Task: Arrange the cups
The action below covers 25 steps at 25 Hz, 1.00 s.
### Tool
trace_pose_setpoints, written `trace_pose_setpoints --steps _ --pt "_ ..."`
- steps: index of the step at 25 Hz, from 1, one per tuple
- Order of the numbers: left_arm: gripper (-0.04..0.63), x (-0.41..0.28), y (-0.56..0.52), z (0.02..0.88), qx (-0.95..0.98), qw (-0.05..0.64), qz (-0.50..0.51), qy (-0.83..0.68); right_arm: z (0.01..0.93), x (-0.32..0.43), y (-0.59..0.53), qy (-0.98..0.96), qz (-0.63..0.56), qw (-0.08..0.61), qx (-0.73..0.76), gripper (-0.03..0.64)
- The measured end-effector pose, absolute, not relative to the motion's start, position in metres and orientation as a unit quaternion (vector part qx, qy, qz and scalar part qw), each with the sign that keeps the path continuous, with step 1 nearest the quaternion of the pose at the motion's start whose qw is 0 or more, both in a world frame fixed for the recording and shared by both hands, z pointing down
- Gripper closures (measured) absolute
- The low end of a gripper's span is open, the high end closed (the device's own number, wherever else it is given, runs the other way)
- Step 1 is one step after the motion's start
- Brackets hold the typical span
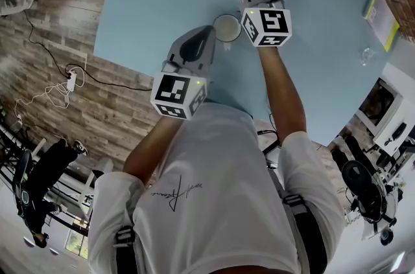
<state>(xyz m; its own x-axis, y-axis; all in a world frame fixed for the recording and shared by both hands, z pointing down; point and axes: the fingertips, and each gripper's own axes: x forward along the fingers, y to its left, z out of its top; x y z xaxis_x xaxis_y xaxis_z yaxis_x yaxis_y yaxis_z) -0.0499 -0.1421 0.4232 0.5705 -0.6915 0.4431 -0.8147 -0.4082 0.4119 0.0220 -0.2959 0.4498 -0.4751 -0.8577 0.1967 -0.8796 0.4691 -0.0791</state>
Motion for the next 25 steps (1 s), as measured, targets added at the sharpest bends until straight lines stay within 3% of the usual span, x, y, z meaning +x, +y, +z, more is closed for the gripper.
trace_pose_setpoints --steps 25 --pt "0.586 -0.0415 -0.1346 0.4174 0.830 0.306 0.090 -0.458 0.4552 0.0186 -0.2876 -0.855 0.053 0.083 0.509 0.552"
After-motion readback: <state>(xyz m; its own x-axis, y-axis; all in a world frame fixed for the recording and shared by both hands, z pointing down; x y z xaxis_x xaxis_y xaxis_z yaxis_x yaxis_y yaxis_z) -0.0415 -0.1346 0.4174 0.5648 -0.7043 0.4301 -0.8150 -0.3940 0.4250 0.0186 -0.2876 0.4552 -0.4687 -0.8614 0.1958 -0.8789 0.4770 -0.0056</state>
